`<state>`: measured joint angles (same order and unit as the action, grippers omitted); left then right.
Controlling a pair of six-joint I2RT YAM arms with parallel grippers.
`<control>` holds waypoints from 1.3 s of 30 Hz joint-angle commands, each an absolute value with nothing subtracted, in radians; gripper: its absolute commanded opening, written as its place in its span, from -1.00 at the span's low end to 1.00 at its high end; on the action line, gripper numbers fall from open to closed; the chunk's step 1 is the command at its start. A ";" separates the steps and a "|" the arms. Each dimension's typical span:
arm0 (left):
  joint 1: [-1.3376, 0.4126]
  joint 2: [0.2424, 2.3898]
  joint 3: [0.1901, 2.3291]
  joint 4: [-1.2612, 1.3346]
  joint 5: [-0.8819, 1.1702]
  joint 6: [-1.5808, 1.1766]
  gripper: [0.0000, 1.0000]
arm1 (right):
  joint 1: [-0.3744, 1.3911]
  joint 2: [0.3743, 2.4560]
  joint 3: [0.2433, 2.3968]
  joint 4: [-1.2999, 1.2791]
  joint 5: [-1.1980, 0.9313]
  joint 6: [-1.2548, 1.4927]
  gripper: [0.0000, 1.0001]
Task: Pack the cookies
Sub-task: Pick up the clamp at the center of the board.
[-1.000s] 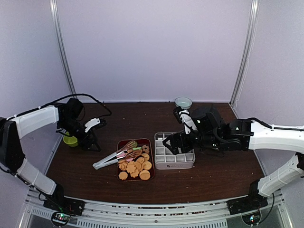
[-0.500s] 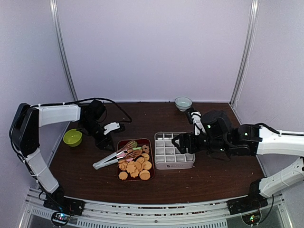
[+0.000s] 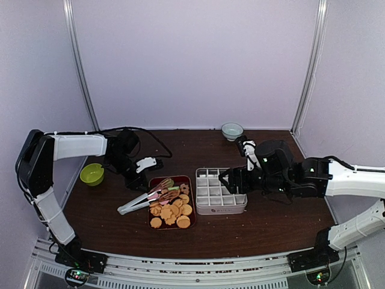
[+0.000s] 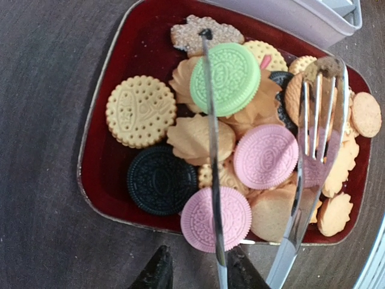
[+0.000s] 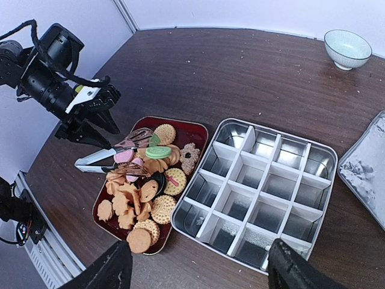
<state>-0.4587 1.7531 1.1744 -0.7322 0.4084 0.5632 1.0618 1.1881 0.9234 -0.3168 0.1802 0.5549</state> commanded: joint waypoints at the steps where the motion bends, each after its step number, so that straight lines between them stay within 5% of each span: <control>1: -0.465 1.761 1.171 -0.778 0.449 0.608 -0.21 | 1.063 1.167 0.910 -0.292 0.203 0.568 0.55; 8: -0.465 1.759 1.156 -0.786 0.384 0.629 -0.07 | 1.062 1.173 0.907 -0.288 0.193 0.563 0.55; 16: -0.493 1.803 1.137 -0.700 0.345 0.582 -0.34 | 1.062 1.164 0.906 -0.311 0.169 0.557 0.52; 24: -0.507 1.776 1.144 -0.697 0.329 0.570 -0.89 | 1.062 1.100 0.876 -0.344 0.179 0.564 0.48; 39: -0.507 1.620 1.279 -0.865 0.438 0.528 -1.00 | 1.062 1.126 0.896 -0.275 0.147 0.552 0.50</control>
